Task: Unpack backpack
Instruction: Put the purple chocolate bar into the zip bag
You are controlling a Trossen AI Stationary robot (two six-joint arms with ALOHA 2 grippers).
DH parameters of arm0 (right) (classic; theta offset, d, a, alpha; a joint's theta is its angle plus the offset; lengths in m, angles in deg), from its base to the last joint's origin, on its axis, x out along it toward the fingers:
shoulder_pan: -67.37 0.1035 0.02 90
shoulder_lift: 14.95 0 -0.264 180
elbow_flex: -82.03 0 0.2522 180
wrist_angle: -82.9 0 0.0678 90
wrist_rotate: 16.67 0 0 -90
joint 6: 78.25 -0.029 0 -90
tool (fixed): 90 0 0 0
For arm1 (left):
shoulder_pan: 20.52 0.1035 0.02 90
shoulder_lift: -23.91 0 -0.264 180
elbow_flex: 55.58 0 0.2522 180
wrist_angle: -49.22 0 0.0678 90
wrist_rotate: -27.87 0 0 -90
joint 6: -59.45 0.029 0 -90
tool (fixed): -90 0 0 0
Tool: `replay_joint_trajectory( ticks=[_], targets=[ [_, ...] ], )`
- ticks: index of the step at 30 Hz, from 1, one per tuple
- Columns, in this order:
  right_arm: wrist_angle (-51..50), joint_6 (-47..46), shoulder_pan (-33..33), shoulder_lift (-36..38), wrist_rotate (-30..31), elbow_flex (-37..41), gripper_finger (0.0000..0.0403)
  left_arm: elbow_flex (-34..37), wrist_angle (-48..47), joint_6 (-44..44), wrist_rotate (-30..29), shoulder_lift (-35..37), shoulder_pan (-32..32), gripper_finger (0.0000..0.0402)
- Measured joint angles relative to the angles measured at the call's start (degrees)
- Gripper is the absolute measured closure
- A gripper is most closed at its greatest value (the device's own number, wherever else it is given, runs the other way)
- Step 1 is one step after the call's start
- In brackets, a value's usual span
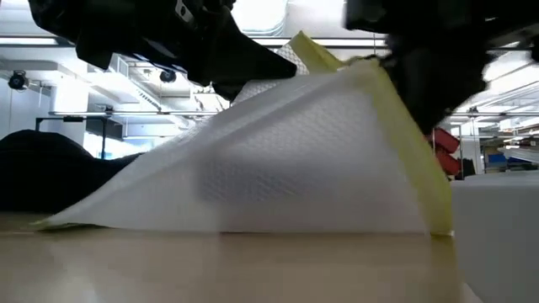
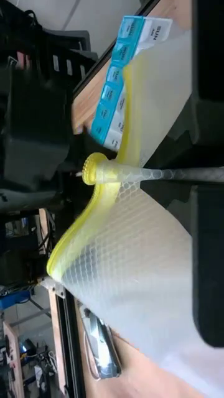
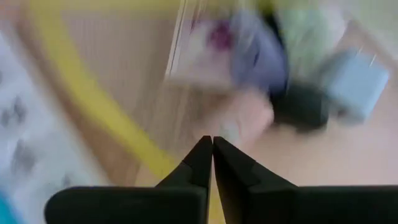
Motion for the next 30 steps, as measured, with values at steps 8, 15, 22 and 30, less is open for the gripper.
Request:
replay_joint_trajectory(
  ticks=[8, 15, 22, 30],
  targets=[
    [9.8, -2.5, 0.0, -1.8, -7.8, 3.6, 0.0403, 0.1, -0.4, -0.5, 0.5, 0.0, -0.1, 0.0402],
    [20.5, 4.8, -1.5, -5.4, -3.5, 3.1, 0.0403, 0.1, -0.1, -1.1, 0.5, 0.0, -0.1, 0.0402],
    [11.9, 3.7, -1.4, -2.3, 6.8, 0.9, 0.0403, 0.1, 0.2, -1.7, 0.2, 0.0, -0.1, 0.0402],
    [5.3, 0.5, 3.3, 4.0, -10.5, 0.3, 0.04, 0.1, 0.0, -1.7, 0.3, 0.0, -0.1, 0.0402]
  ],
)
